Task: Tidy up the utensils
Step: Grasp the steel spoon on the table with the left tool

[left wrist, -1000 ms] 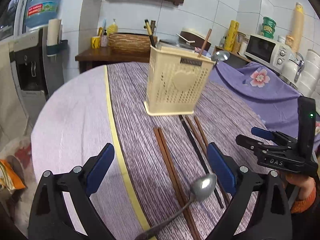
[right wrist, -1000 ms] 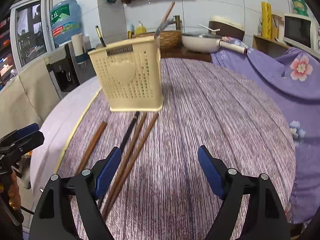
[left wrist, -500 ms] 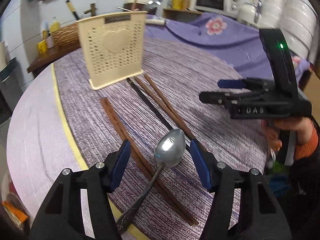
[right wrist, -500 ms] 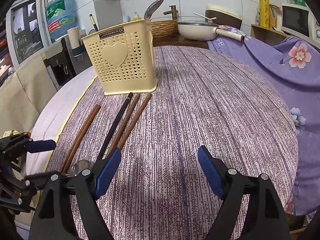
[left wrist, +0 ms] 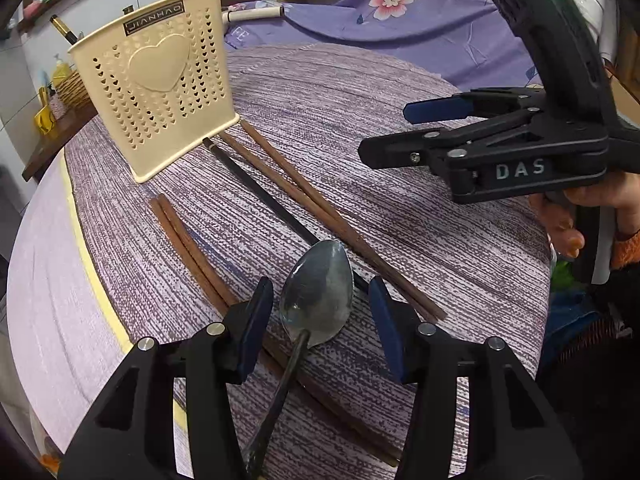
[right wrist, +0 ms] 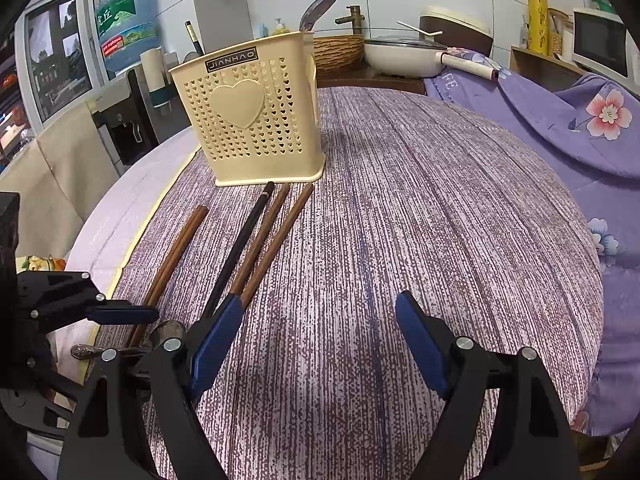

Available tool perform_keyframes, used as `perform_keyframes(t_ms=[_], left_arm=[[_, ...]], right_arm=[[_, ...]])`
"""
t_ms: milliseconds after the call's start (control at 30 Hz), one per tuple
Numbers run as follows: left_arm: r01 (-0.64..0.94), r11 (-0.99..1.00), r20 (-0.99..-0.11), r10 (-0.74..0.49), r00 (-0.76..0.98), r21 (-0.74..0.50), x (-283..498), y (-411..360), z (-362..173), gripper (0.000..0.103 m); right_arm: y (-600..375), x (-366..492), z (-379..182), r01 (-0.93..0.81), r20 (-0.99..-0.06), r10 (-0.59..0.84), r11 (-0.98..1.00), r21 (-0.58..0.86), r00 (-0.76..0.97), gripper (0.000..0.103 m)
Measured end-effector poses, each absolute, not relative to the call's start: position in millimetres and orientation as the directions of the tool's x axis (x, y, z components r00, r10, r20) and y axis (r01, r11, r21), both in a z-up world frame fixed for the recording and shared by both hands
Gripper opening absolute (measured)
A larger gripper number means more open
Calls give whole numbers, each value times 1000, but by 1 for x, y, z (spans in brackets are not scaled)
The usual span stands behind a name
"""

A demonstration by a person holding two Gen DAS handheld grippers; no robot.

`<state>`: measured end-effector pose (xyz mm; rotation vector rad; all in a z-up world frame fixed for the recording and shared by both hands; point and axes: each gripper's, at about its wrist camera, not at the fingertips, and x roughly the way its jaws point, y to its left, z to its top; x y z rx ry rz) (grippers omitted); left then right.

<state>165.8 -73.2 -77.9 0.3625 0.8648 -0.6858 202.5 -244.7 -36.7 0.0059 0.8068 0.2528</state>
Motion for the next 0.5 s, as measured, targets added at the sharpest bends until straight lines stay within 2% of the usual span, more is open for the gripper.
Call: perform_keyframes(t_ms=[67, 200, 400, 433, 500], left_arm=[[684, 729, -796, -413, 443, 2, 171, -73, -79, 49], [696, 716, -796, -448, 407, -47, 178, -70, -80, 40], [689, 717, -789, -485, 377, -111, 188, -66, -82, 39], [688, 718, -790, -482, 380, -106, 187, -67, -82, 39], [683, 724, -789, -475, 390, -99, 185, -69, -81, 39]], right_arm=[[-245, 204, -37, -225, -716, 231, 969, 105, 659, 77], [-243, 209, -38, -230, -722, 242, 966, 118, 648, 77], [-237, 229, -37, -228, -738, 267, 961, 155, 620, 76], [-237, 233, -37, -223, -740, 267, 962, 161, 617, 75], [-235, 244, -36, -206, -748, 266, 963, 175, 608, 67]])
